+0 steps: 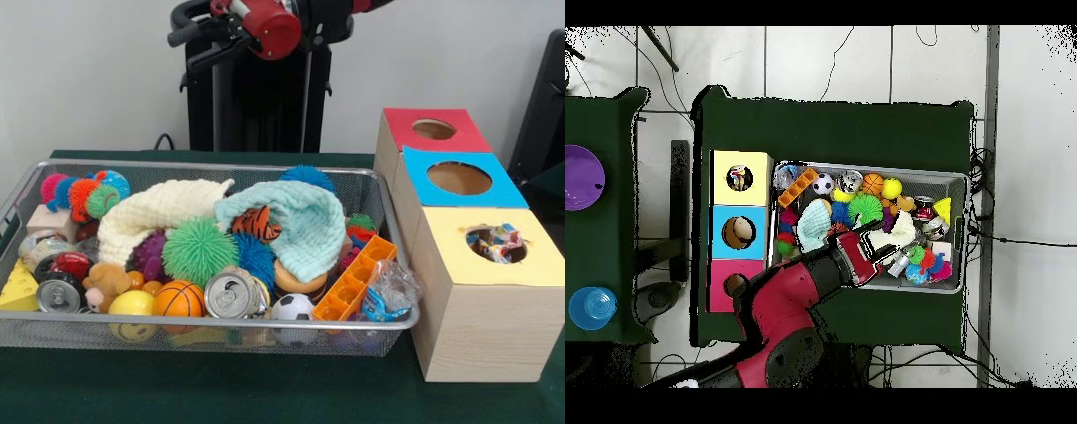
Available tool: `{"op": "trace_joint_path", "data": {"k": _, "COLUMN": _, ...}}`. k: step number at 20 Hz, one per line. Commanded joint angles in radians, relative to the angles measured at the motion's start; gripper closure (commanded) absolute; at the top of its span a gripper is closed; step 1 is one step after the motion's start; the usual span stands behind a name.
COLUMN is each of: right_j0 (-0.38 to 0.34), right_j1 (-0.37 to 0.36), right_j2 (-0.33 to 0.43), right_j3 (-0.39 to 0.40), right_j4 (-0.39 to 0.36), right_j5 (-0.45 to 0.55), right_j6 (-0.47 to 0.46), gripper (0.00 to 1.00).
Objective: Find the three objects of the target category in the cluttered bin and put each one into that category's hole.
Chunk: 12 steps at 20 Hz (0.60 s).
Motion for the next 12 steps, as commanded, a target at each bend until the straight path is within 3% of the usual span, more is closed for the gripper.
{"op": "trace_joint_path", "data": {"k": 1, "right_j0": -0.192, "right_j1": -0.394, "right_j2": 0.422, "right_j3": -0.015, "right_j4": -0.258, "right_j5": 0.156, "right_j6": -0.152, "gripper": 0.0}}
{"op": "trace_joint_path", "data": {"k": 12, "right_j0": -0.154, "right_j1": -0.45, "right_j2": 0.389, "right_j3": -0.024, "right_j4": -0.367, "right_j5": 0.254, "right_j6": -0.031, "gripper": 0.0}}
